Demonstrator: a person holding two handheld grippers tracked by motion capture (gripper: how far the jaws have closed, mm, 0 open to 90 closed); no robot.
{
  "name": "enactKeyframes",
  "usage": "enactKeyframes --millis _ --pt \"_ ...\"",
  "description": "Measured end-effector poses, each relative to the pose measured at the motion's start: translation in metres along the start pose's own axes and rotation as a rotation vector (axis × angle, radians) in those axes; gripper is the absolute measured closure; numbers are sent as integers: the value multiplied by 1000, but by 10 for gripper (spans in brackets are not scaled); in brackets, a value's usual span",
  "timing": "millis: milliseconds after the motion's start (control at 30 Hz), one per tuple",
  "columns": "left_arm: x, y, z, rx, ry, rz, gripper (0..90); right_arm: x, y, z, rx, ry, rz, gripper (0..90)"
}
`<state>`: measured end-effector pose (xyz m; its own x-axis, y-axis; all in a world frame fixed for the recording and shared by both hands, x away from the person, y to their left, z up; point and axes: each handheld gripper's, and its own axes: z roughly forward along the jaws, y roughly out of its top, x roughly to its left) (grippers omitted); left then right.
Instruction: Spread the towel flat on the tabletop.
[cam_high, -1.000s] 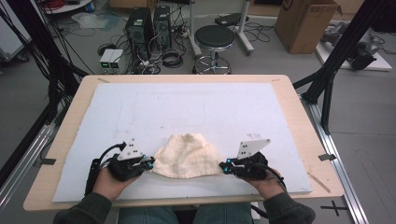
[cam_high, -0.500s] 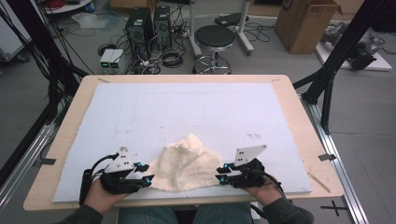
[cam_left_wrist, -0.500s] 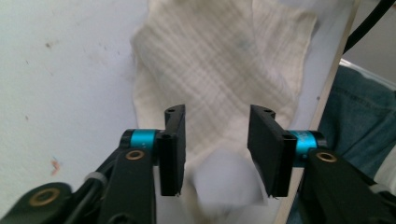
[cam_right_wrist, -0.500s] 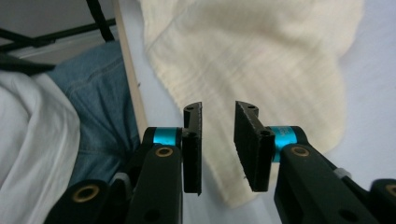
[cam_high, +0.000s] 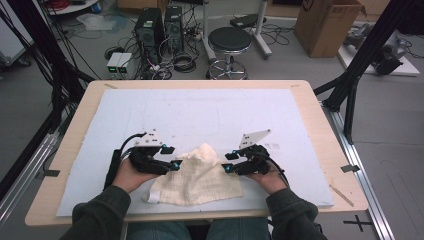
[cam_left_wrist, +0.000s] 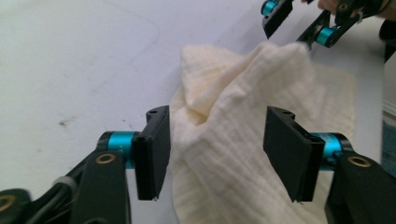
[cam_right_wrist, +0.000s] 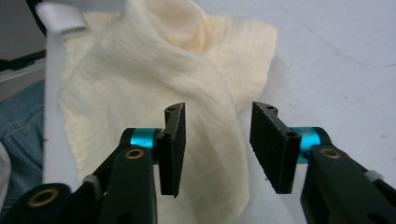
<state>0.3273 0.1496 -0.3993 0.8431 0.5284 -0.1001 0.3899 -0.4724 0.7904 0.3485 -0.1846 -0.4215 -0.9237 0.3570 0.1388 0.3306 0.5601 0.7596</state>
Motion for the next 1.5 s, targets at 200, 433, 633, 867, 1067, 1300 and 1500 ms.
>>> enactKeyframes --millis 200,433,633,867,1067,1300,1500 --pt "11 -6 19 79 -63 -20 636 -8 -3 14 73 93 3 812" --pt "-2 -8 1 37 -9 -18 810 6 -3 -13 39 85 -31 855" --pt "-26 -14 -15 32 -24 -24 810 30 -7 -45 12 67 -69 854" --pt "-42 -30 -11 73 -111 -11 631 50 -34 -42 56 85 -77 848" --pt "-31 -20 -23 -1 -141 -41 479 53 -37 -41 47 126 -75 748" --pt "-9 -5 -18 -56 -66 -120 557 48 -16 -52 -39 138 -101 648" --pt "-3 2 6 -2 -24 -121 649 27 5 -42 -96 108 -60 634"
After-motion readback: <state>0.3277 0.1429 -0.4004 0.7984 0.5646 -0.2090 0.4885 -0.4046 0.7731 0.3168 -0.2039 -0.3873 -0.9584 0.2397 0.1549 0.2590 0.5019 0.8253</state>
